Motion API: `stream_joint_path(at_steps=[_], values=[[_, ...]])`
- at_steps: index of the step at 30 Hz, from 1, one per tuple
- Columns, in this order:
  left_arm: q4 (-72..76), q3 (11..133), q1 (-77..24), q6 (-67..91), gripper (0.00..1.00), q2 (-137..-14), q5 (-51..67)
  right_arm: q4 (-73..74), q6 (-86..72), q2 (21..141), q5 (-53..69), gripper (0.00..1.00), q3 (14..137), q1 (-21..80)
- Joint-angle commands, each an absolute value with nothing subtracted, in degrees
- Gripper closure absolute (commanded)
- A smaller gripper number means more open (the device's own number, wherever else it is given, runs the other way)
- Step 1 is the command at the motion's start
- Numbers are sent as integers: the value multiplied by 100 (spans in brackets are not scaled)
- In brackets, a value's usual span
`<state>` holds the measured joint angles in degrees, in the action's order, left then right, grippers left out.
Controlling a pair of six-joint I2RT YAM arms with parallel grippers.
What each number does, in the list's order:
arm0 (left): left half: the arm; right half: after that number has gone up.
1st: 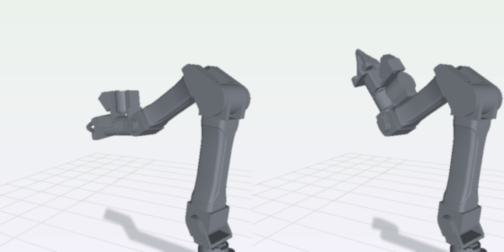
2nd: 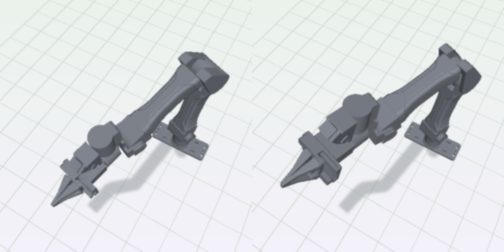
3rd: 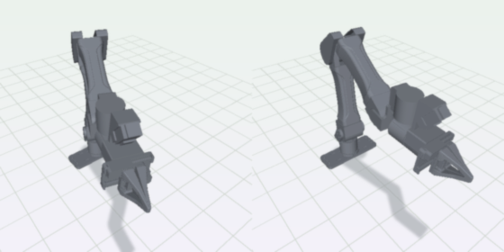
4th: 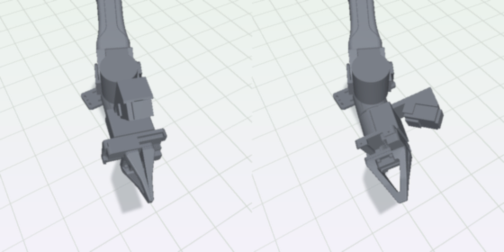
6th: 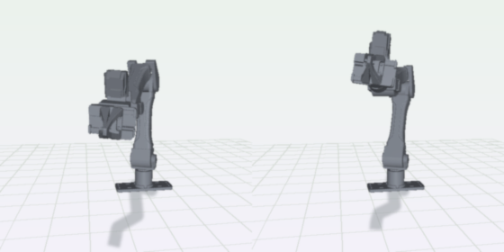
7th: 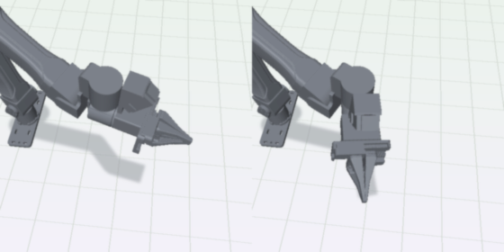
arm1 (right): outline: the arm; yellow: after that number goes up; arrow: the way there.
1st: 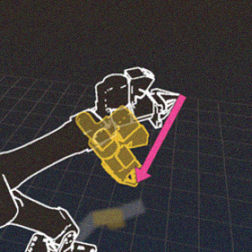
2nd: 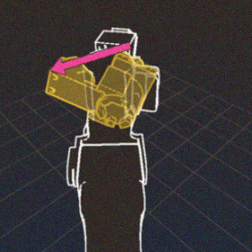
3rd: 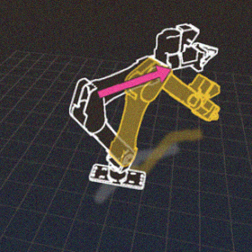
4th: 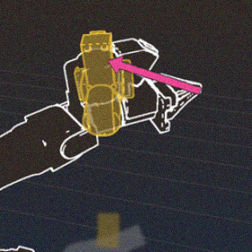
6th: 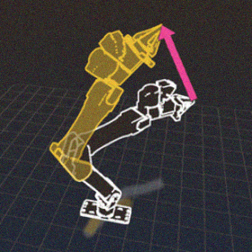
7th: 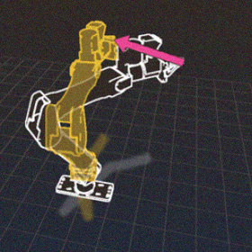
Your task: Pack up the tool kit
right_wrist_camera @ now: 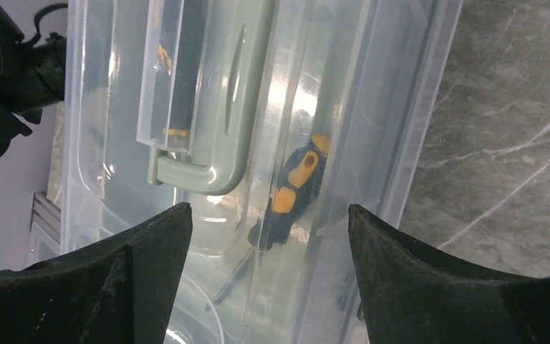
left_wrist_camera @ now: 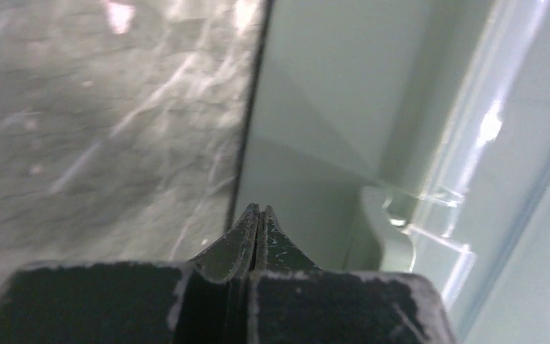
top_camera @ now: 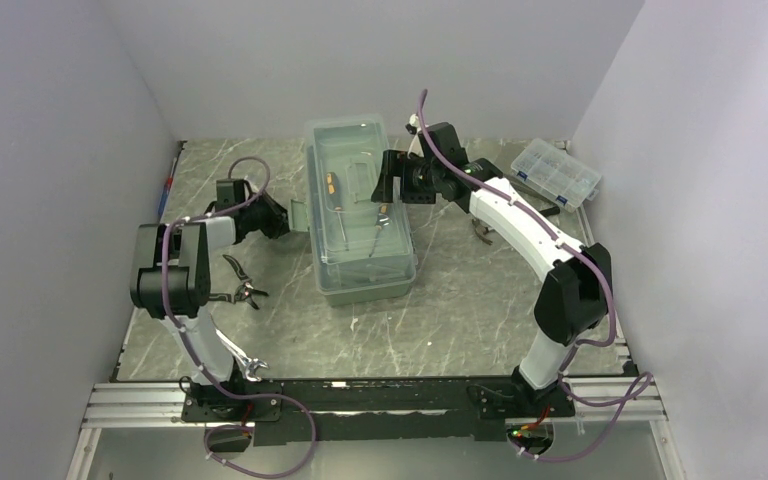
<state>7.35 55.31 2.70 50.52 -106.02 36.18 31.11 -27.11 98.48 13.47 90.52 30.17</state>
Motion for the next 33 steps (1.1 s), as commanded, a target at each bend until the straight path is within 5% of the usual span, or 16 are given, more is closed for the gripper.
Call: stream_joint_path(at_steps=[1,9,23,28,33], values=[[682,5927,96,4862,100,-10198,3498,2863,-2762,9776,1483,19,9018,2994],[-631,6643,-498,3947,100,-9663,2444,2874,-2765,9795,1529,19,8971,2995],[-821,6664,-664,3899,100,-9719,2515,2967,-2747,9772,1441,16,8919,2984],[602,5815,-197,4704,74,-9769,3524,2976,-2738,9734,1493,16,8925,2950],[2329,5115,-18,5760,58,-9889,4374,3001,-2706,9721,1534,16,8933,2934]])
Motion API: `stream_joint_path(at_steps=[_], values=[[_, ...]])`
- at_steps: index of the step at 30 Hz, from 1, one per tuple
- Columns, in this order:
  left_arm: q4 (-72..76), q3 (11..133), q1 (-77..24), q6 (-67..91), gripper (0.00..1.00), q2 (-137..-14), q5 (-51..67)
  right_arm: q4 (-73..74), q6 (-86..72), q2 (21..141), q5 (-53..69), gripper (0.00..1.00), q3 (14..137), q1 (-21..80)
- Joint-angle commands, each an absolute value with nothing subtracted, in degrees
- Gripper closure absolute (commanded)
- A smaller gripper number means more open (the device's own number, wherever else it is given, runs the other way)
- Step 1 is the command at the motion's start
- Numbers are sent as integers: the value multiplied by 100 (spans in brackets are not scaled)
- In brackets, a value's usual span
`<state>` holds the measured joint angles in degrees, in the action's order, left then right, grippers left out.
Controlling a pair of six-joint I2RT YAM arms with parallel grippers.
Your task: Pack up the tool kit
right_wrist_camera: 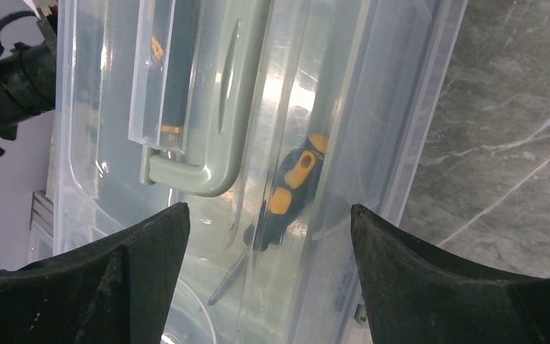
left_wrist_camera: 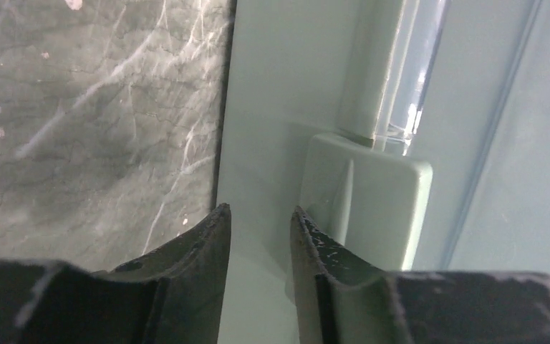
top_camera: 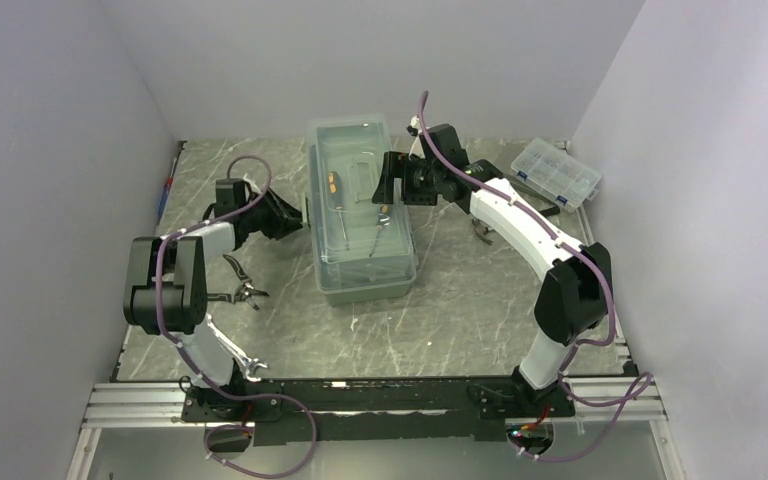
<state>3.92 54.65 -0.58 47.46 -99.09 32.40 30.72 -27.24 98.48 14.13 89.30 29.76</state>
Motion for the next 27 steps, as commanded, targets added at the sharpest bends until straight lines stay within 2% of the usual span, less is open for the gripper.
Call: stream_joint_path(at_steps=[1,6,12,16,22,27], values=[[2774,4959,-18,6026,55,-9933,4508,3012,-2708,9721,1542,16,8949,2930],[5015,4375,-18,7491,49,-10274,4919,3028,-2707,9668,1550,16,8956,2924],[7407,4034,-18,9195,54,-10877,4687,2995,-2737,9656,1600,16,8938,2912],[8507,3892,-18,9973,52,-11283,4453,3006,-2734,9684,1621,17,8965,2923],[9289,4000,-97,10496,38,-11758,4426,3039,-2716,9724,1640,17,9021,2921],[9232,3964,-127,10434,36,-11832,4536,3088,-2697,9736,1632,17,9100,2915]])
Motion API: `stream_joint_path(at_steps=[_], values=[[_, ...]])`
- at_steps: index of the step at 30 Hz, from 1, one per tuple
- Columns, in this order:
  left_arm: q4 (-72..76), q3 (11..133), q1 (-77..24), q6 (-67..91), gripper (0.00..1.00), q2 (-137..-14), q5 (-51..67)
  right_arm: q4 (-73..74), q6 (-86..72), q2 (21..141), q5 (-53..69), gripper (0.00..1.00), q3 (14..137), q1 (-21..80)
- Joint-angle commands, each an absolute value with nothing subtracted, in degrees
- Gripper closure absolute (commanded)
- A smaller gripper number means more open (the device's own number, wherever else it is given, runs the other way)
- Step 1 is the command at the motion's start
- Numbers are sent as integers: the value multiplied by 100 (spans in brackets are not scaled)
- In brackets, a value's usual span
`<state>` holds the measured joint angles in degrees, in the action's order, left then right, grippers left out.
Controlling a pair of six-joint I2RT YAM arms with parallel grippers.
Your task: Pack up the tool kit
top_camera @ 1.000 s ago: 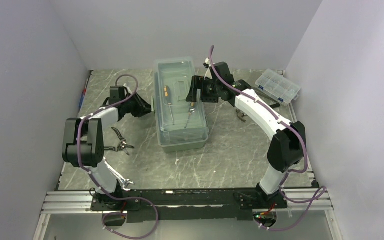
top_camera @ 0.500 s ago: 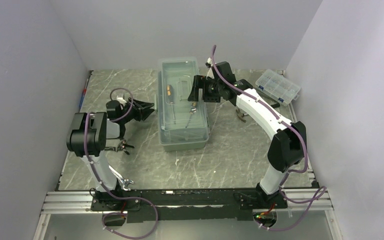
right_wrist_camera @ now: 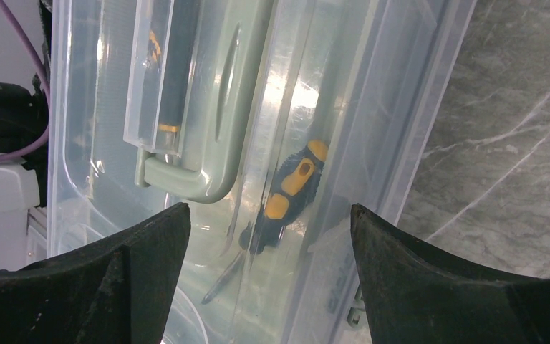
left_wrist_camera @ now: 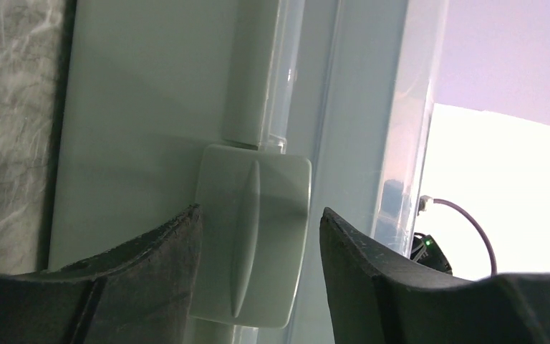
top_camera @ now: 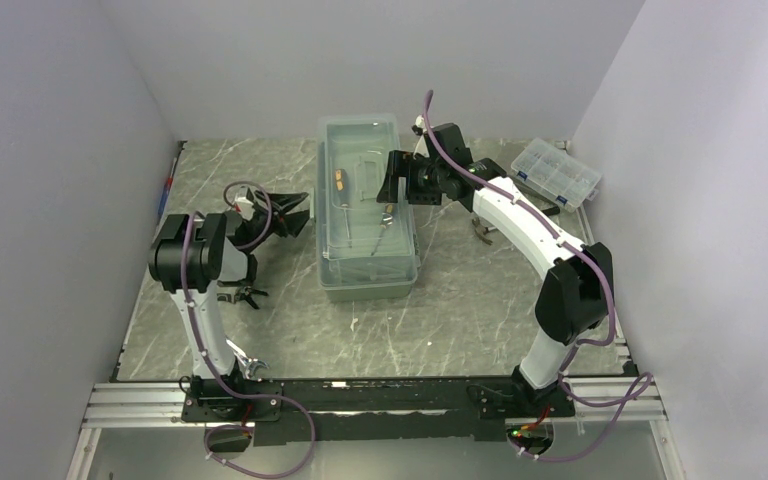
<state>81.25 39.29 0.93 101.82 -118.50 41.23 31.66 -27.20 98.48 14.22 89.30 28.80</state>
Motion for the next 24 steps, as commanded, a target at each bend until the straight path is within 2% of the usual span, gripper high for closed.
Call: stream_joint_path(at_steps=[1,7,12,15,17,18,22,24], values=[[9218,3944,-119,10396,35,-11854,4565,3093,-2690,9729,1623,17,9105,2912],[9501,4042,-152,10517,28,-12129,4718,3124,-2675,9728,1628,17,9122,2916],[8723,4003,-176,9975,25,-11918,4892,3125,-2687,9745,1638,18,9154,2917],[8612,4001,-175,9886,36,-11865,4901,3134,-2689,9761,1632,18,9171,2918],[8574,4031,-157,9865,49,-11830,4898,3145,-2688,9772,1642,18,9191,2917],[8547,4030,-142,9835,53,-11804,4891,3153,-2679,9780,1636,18,9200,2912],[7991,3921,-19,9345,42,-11466,4900,3176,-2668,9758,1630,18,9198,2910],[7463,3891,161,8852,43,-11166,4916,3181,-2652,9760,1614,18,9202,2919]])
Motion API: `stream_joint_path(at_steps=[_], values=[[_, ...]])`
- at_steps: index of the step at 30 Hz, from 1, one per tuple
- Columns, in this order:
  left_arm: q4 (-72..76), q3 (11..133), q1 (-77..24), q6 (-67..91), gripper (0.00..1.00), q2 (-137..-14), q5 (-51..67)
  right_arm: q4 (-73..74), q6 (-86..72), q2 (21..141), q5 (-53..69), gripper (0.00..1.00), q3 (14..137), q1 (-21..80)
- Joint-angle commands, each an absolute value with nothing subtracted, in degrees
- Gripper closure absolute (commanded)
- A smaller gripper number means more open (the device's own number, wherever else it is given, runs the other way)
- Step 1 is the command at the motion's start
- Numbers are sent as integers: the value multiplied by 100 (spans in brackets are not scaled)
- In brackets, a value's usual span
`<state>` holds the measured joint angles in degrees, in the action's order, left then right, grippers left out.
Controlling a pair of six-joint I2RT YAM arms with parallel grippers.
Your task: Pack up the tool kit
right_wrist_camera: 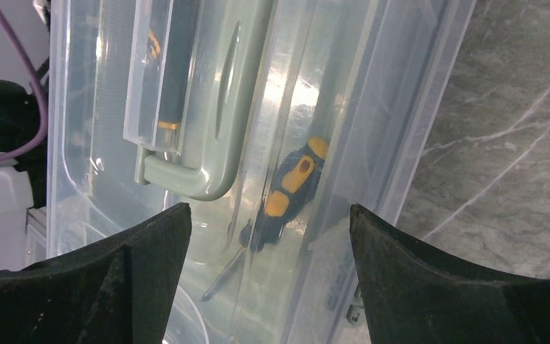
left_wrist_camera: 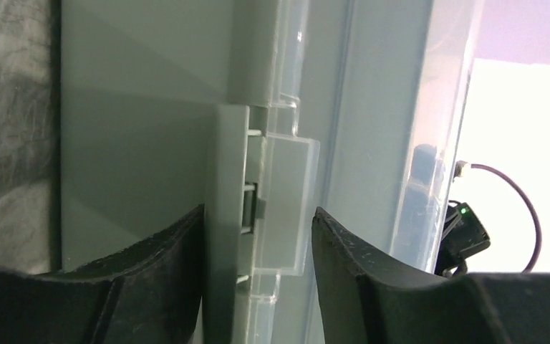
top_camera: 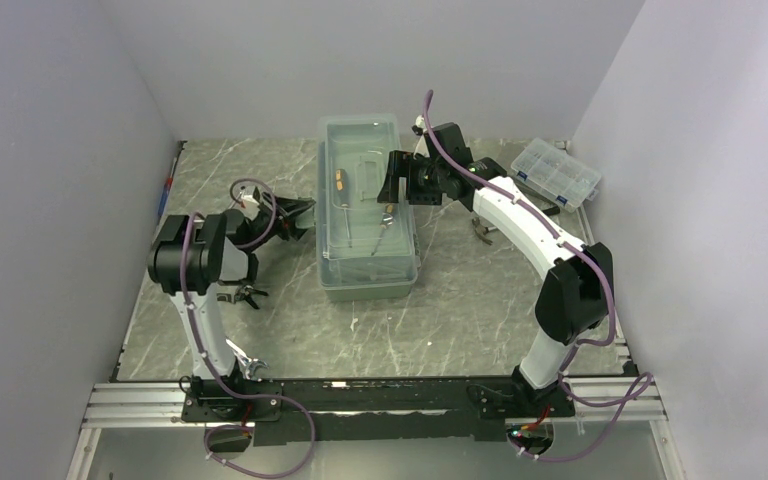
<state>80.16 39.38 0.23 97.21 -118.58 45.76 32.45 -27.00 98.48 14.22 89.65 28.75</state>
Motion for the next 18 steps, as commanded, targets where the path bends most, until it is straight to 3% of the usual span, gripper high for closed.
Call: stream_joint_path(at_steps=[1,4,9,14,16,18], values=[[7200,3886,183,8663,46,-10962,4894,3182,-2654,9760,1616,18,9194,2914],[6359,3962,161,8106,52,-10541,4854,3177,-2658,9766,1624,18,9193,2915],[5396,4139,95,7449,53,-10006,4784,3156,-2663,9743,1624,18,9159,2915],[5944,4168,35,7829,63,-10202,4884,3130,-2671,9745,1649,18,9129,2917],[6229,4170,35,7975,60,-10319,4921,3144,-2659,9741,1648,19,9148,2914],[6312,4198,-107,7990,50,-10333,4954,3170,-2636,9733,1644,19,9159,2917]])
